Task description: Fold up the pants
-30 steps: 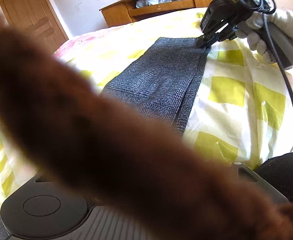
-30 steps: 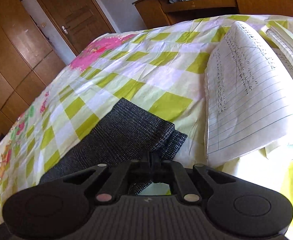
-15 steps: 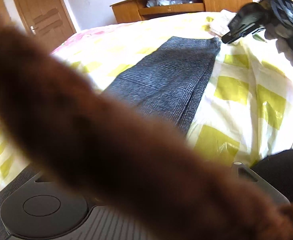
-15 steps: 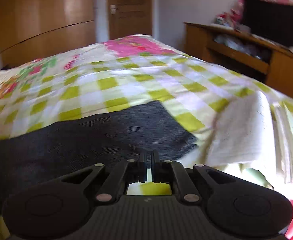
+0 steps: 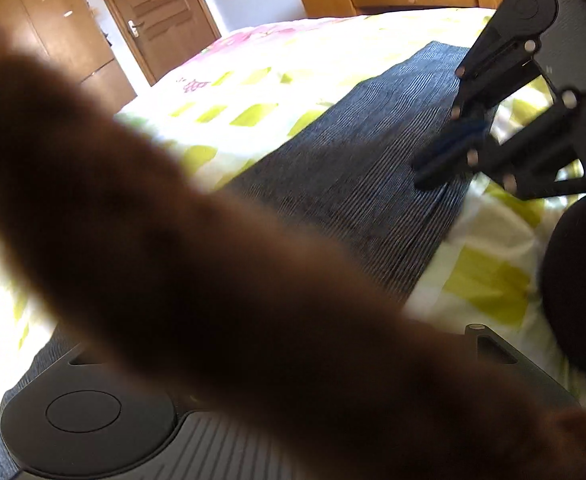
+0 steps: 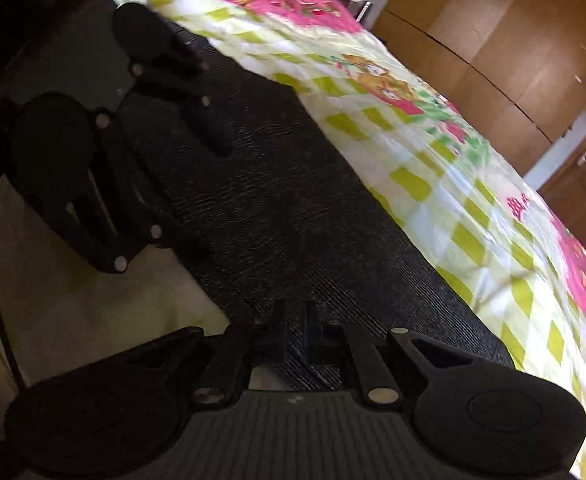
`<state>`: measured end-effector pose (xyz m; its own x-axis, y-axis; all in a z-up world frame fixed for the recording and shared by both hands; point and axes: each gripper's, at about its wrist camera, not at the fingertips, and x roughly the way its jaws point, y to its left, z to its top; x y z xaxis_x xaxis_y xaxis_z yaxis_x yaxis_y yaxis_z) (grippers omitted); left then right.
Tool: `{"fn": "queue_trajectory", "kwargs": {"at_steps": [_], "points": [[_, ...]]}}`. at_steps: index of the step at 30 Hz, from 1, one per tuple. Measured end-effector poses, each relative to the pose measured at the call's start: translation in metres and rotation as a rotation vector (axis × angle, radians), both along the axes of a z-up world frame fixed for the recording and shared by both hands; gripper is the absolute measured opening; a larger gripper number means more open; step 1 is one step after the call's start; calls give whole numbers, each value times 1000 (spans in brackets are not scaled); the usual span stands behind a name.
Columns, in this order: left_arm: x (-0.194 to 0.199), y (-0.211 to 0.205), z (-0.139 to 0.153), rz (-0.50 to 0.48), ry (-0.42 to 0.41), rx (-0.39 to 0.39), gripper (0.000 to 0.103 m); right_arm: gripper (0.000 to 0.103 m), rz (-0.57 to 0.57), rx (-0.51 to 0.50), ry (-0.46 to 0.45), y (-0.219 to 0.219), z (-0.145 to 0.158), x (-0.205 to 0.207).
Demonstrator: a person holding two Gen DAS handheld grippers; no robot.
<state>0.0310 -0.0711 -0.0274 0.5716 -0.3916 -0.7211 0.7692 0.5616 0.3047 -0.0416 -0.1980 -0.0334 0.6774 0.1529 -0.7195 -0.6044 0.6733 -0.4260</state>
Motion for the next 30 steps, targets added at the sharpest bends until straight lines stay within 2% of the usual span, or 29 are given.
{"fn": "queue_trajectory", "kwargs": {"at_steps": [5, 8, 11, 15, 22, 25, 26, 27, 30], "points": [[-4, 8, 1, -27, -16, -21, 75, 22, 54, -69, -3, 18, -16, 7], [-5, 15, 0, -39, 1, -26, 74, 22, 74, -104, -12, 23, -21, 11], [-5, 17, -2, -51, 2, -6, 74, 24, 81, -78, 11, 20, -15, 7], [-10, 19, -1, -76, -35, 25, 75, 33, 86, -65, 6, 17, -14, 6], [2, 14, 5, 8, -60, -12, 75, 34, 95, -86, -23, 23, -26, 10], [9, 16, 10, 33, -45, -37, 75, 32, 34, -44, -9, 22, -26, 20], [10, 16, 12, 35, -34, -46, 75, 22, 16, -23, 4, 20, -24, 23], [11, 18, 13, 25, -25, -53, 75, 20, 2, -1, 16, 18, -21, 26], [6, 22, 13, -21, -23, -29, 75, 19, -31, 59, 25, 14, -7, 30]]}}
